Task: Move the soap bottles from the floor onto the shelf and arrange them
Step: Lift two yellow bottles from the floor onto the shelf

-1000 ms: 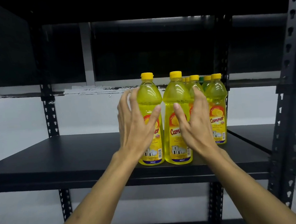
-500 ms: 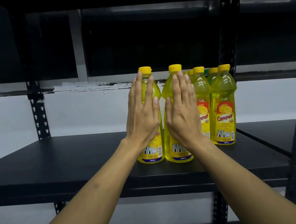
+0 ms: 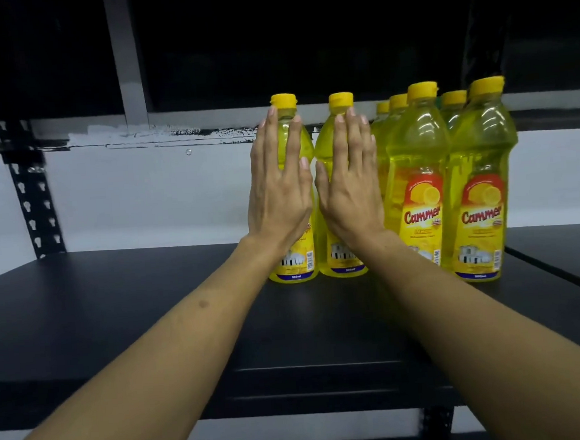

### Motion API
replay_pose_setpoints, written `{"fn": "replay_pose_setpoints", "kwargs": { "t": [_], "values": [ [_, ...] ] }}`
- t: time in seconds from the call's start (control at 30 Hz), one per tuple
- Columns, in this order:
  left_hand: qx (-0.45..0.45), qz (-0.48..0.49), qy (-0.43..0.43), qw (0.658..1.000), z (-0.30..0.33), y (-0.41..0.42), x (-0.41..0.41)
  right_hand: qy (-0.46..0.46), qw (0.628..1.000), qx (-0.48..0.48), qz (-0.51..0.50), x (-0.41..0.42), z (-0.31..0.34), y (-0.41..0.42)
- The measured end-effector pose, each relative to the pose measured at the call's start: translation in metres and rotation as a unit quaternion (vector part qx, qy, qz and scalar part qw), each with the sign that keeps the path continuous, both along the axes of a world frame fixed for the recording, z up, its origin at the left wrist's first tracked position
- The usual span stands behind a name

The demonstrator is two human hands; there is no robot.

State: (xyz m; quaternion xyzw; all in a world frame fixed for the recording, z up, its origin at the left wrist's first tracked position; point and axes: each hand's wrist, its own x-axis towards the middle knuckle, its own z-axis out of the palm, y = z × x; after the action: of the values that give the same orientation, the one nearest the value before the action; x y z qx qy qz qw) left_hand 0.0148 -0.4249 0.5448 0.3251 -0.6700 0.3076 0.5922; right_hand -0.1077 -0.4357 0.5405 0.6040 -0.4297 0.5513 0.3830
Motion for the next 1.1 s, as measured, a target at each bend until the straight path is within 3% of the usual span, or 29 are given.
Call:
{"fn": "replay_pose_setpoints", "kwargs": {
  "t": [0.8, 1.1],
  "values": [
    [0.005, 0.064, -0.021, 0.998, 0.003, -0.105, -0.003, -0.047, 0.998, -0.028, -0.025, 0.005, -0.002, -0.104],
    [0.041, 0.086, -0.017, 0.995, 0.004, -0.107, -0.007, -0.056, 0.997, -0.045, 0.003, 0.005, -0.002, -0.119]
  ]
}}
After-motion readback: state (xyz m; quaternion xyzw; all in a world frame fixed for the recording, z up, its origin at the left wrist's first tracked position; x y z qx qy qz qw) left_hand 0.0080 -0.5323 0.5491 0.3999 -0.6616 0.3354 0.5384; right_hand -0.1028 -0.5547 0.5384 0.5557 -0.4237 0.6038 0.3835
